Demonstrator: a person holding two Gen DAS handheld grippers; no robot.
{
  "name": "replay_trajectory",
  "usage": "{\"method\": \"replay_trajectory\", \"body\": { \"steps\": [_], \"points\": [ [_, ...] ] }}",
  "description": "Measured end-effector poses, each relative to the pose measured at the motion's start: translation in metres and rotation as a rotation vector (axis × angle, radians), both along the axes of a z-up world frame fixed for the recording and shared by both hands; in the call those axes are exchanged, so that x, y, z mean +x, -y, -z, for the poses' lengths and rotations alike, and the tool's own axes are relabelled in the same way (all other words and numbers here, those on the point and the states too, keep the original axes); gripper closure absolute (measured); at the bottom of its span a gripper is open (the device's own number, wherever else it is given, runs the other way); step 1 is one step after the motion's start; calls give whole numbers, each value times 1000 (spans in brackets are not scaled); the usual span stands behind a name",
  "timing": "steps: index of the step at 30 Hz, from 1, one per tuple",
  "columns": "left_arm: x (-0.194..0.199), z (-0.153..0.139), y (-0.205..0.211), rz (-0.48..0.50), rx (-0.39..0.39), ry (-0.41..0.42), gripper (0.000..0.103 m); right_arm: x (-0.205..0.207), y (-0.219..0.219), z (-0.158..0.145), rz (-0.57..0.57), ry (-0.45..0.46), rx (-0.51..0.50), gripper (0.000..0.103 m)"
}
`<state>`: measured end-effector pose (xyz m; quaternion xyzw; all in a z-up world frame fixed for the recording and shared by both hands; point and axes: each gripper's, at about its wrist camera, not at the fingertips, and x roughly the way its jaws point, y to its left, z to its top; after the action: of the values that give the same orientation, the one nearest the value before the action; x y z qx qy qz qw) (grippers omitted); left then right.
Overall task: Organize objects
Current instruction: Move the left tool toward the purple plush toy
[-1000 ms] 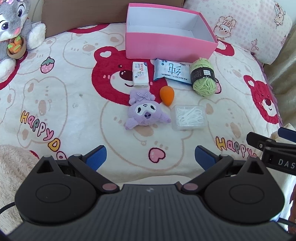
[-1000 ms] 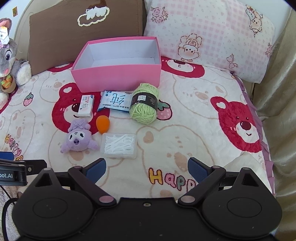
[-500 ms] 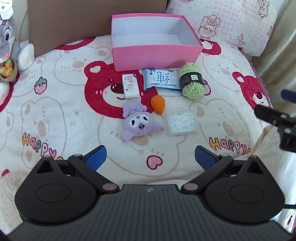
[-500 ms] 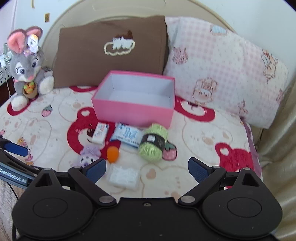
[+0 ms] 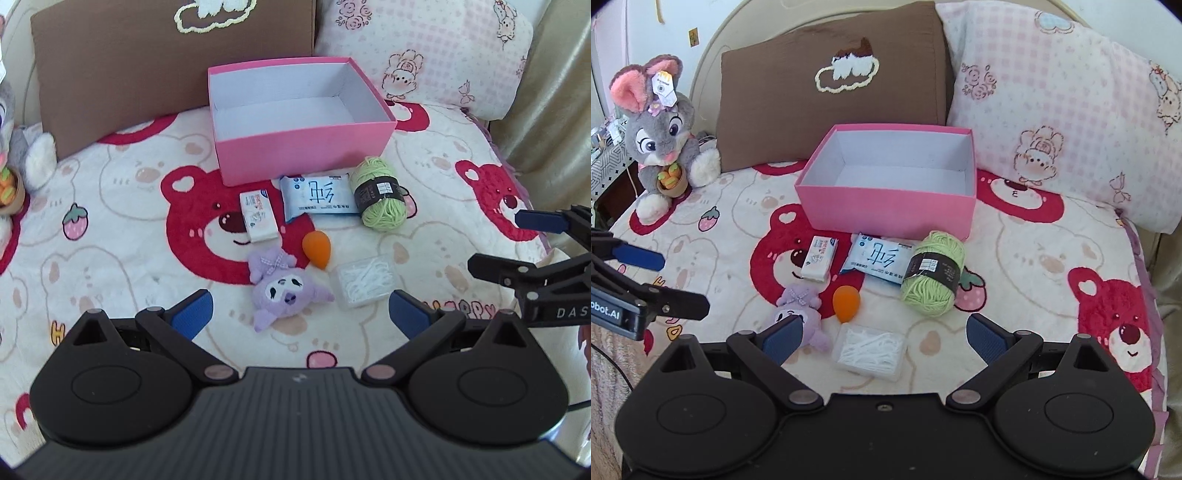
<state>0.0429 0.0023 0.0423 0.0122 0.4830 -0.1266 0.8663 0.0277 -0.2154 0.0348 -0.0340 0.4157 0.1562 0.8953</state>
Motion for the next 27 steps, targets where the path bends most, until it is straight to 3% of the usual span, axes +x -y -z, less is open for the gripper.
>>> {"method": "replay_trajectory", "body": {
  "steps": [6,16,22,27],
  "points": [
    [21,10,1,44,26,-18,0,8,-24,10,-80,-44,4,6],
    [57,48,-18,18,-86,-124,2,28,-73,31,-214,-100,19,6],
    [75,78,-24,-5,-91,-173,4,42,-101,55,-298,-142,18,7],
    [89,91,-35,-38,-275,-234,4,52,-118,74,-332,-192,17,10]
  ]
}}
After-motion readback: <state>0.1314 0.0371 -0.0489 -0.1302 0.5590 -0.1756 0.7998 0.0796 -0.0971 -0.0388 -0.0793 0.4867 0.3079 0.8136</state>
